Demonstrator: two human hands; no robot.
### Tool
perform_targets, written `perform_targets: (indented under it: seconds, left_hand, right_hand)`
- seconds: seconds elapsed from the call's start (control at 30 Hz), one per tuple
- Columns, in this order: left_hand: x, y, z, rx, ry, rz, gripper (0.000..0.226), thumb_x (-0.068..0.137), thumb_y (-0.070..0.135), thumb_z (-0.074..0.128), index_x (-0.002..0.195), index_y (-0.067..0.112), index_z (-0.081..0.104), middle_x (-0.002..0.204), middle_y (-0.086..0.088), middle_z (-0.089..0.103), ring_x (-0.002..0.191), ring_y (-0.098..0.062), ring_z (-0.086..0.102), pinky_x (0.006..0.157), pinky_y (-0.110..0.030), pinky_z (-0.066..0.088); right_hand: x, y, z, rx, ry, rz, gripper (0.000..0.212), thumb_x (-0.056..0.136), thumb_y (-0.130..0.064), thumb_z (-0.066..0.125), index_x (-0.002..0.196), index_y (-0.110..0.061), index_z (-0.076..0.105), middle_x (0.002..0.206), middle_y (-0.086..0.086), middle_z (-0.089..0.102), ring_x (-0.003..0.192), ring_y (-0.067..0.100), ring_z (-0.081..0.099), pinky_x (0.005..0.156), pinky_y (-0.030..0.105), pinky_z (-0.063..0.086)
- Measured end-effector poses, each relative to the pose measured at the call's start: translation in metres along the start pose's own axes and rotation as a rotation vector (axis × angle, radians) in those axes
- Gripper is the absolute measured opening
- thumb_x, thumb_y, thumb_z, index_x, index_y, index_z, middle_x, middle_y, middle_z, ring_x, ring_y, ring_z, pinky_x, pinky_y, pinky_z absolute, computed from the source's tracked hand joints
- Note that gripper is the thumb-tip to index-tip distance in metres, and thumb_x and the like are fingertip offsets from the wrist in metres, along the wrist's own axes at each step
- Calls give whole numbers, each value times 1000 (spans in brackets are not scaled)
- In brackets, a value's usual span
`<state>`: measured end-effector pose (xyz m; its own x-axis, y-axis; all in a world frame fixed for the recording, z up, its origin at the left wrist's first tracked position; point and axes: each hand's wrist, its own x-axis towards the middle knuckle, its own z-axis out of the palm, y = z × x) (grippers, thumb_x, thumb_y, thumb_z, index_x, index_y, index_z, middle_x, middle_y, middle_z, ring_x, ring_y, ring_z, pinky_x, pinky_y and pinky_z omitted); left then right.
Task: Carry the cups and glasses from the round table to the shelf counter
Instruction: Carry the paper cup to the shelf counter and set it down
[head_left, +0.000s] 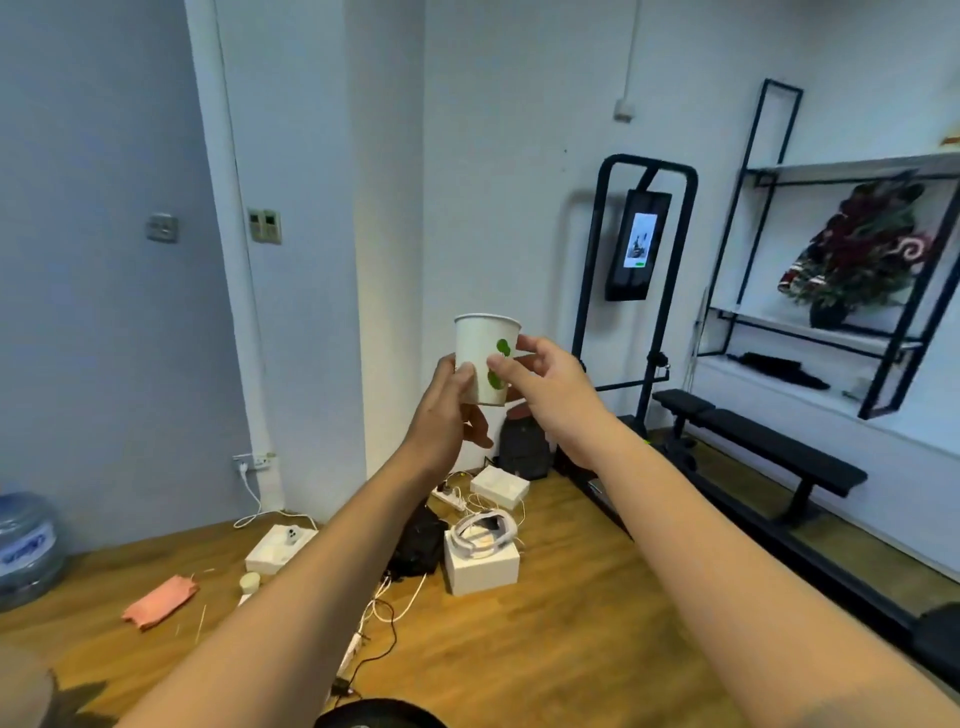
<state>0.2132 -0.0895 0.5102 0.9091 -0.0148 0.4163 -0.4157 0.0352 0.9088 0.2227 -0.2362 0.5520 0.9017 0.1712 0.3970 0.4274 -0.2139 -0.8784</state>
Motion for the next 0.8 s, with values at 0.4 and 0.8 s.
perform_targets:
  seconds: [0.4, 0.8]
  left_hand:
    - [10, -19, 75, 58, -265, 32, 55, 94, 51, 44, 143, 27, 39, 102, -10, 66, 62, -11, 59, 59, -29, 55]
    - [19, -47, 290, -1, -603, 105, 50, 90, 60, 50, 135, 40, 40, 85, 13, 66, 61, 0, 58, 56, -24, 51]
  right_hand:
    - [-30, 17, -72, 32, 168, 55, 50, 95, -42, 66, 137, -19, 53, 117, 5, 68, 96, 19, 68, 59, 18, 51]
    - [-104, 68, -264, -104, 403, 114, 36, 96, -48, 61, 127, -29, 54, 112, 3, 71, 96, 16, 72, 74, 35, 60]
